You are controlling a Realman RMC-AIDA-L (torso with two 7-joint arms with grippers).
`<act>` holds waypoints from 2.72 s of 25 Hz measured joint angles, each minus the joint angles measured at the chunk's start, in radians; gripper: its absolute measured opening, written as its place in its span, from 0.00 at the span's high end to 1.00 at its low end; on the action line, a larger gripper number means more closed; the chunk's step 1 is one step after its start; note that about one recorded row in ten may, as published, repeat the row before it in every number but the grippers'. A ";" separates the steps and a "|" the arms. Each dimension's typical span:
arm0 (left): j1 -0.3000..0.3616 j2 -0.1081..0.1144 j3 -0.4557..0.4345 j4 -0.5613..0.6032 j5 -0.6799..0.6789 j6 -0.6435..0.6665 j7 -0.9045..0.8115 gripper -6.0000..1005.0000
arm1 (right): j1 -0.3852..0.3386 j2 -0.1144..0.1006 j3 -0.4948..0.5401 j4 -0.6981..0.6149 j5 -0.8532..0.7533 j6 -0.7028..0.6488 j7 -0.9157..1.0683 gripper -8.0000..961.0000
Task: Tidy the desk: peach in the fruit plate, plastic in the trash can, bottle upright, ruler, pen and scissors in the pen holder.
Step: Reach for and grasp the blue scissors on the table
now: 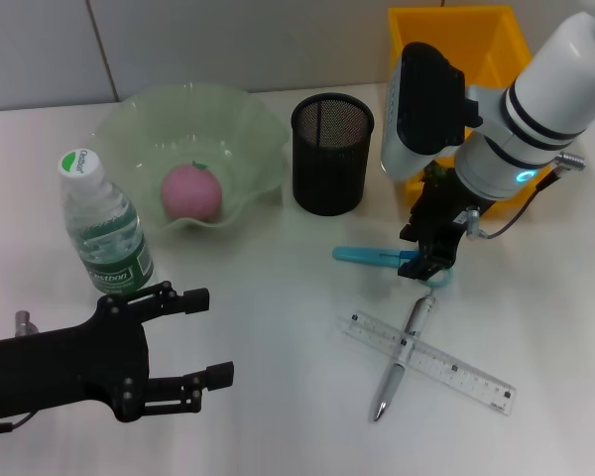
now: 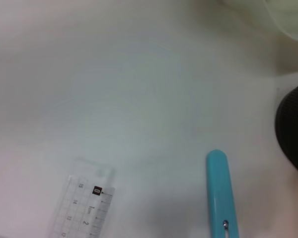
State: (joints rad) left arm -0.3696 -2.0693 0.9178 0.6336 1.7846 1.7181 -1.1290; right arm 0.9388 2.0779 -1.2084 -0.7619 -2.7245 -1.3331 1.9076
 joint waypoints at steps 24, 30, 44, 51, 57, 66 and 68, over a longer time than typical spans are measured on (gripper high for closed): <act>-0.003 0.003 -0.004 0.000 -0.001 0.003 0.000 0.14 | 0.032 0.005 -0.026 0.082 0.006 0.082 0.003 0.55; -0.005 0.003 -0.004 0.000 -0.001 0.003 0.000 0.14 | 0.034 0.005 -0.026 0.087 0.006 0.093 0.002 0.55; -0.005 0.003 -0.004 0.000 -0.002 0.003 0.000 0.14 | 0.035 0.007 -0.026 0.102 0.008 0.097 -0.004 0.56; -0.005 0.003 -0.004 0.000 -0.003 0.004 0.000 0.14 | 0.034 0.008 -0.027 0.102 0.008 0.098 -0.004 0.58; 0.000 0.003 -0.004 0.000 -0.012 0.006 0.000 0.14 | 0.032 0.008 -0.028 0.102 0.008 0.098 -0.003 0.62; 0.001 0.003 -0.004 0.000 -0.013 0.006 0.000 0.14 | 0.032 0.008 -0.028 0.102 0.008 0.098 -0.001 0.68; 0.002 0.003 -0.004 0.000 -0.013 0.006 0.000 0.14 | 0.032 0.008 -0.028 0.102 0.007 0.097 0.000 0.68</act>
State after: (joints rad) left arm -0.3681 -2.0662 0.9142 0.6336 1.7716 1.7242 -1.1290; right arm 0.9710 2.0862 -1.2364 -0.6596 -2.7175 -1.2358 1.9078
